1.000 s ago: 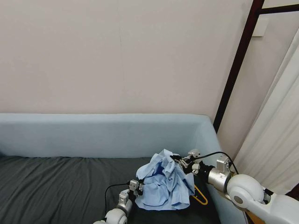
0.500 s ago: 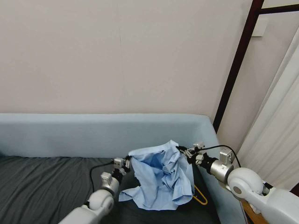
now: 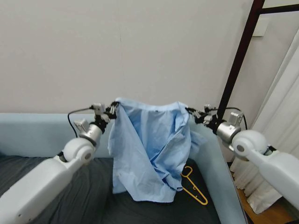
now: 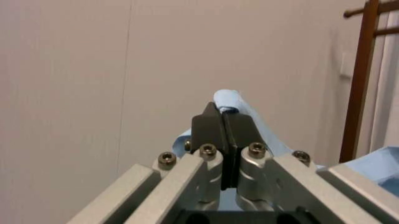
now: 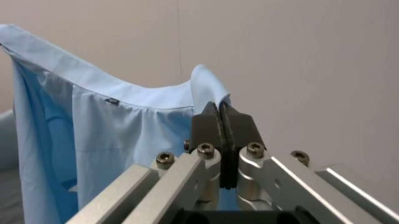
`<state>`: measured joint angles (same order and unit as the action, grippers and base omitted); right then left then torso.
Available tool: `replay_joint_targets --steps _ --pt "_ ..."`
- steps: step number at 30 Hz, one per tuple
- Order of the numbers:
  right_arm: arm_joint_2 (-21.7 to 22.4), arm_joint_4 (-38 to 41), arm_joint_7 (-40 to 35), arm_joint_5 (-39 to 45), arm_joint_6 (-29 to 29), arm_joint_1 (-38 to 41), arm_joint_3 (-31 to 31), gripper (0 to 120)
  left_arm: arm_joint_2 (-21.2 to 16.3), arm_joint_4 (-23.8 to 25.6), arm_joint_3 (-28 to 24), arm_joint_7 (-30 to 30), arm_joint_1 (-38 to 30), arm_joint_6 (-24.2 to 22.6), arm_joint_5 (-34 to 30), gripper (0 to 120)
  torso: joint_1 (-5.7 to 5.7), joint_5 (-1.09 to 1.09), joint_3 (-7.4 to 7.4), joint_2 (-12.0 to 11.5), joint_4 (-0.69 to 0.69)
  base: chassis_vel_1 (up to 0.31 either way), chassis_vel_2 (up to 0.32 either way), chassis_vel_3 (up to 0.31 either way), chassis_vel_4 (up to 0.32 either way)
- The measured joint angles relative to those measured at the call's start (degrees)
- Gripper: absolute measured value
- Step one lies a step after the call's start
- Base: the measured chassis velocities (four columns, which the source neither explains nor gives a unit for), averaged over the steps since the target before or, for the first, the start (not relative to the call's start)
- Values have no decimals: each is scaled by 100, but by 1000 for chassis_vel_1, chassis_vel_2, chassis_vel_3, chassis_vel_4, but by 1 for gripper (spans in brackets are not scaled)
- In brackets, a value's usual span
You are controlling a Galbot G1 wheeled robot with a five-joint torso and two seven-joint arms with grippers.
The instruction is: Pick up the clothes from the sofa and hang them on the clothes hanger.
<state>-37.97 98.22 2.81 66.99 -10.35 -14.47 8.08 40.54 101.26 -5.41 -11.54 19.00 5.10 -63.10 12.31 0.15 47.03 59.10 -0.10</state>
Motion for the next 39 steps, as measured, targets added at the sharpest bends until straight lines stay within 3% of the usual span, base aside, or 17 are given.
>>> replay_joint_targets --steps 4,6,8,9,11,13,15,17,19,24,30,35,39 --pt "-51 5 -38 267 -35 396 -125 0 -226 145 197 -114 -310 -161 -243 0 0 -1 -1 0 0 0 0 0 0" --pt "0 146 -123 621 -96 535 -166 0 -523 438 399 -219 -213 -262 -416 0 1 -2 -1 0 2 0 0 0 0" --pt "160 504 -168 846 -125 413 -243 0 -868 916 708 -269 255 -306 -473 0 1 -2 0 0 3 0 0 0 0" --pt "160 504 -168 846 -125 413 -243 0 -868 916 708 -269 255 -306 -473 0 1 -2 0 0 3 0 0 0 0" --pt "357 1017 -266 1109 -167 115 -396 0 -1224 1435 1161 -410 985 -349 -495 0 0 0 -1 1 2 0 0 0 0" --pt "642 1501 -372 1352 -184 -240 -623 0 -1451 1914 1537 -565 1635 -437 -510 0 -1 -2 -2 0 11 0 0 0 0" --pt "882 1770 -412 1439 -184 -544 -871 0 -1490 2087 1606 -631 1824 -469 -513 0 -1 -2 -2 1 11 0 0 0 0" --pt "1172 2092 -477 1547 -183 -879 -1109 0 -1550 2374 1699 -733 2011 -538 -516 0 -1 -3 -2 1 -2 0 0 0 0" --pt "1406 2404 -563 1640 -181 -1093 -1265 0 -1635 2770 1908 -968 2164 -693 -564 0 -2 3 -3 1 -5 0 0 0 0" --pt "1469 2564 -694 1668 -195 -1122 -1319 0 -1777 3083 2176 -1346 2143 -995 -862 0 -2 0 -2 1 3 0 0 0 0" --pt "1339 2513 -747 1575 -209 -1295 -1303 0 -1703 3028 2153 -1547 2232 -1152 -867 0 -1 -1 -1 1 3 0 0 0 0" --pt "1028 2466 -890 1462 -263 -1598 -1225 0 -1366 2877 1994 -1875 2474 -1364 -815 0 0 -1 0 1 0 0 0 0 0" --pt "302 2232 -915 786 -269 -2185 -970 0 -723 2277 1754 -1801 3062 -1331 -50 0 0 -1 0 1 3 0 0 0 0"
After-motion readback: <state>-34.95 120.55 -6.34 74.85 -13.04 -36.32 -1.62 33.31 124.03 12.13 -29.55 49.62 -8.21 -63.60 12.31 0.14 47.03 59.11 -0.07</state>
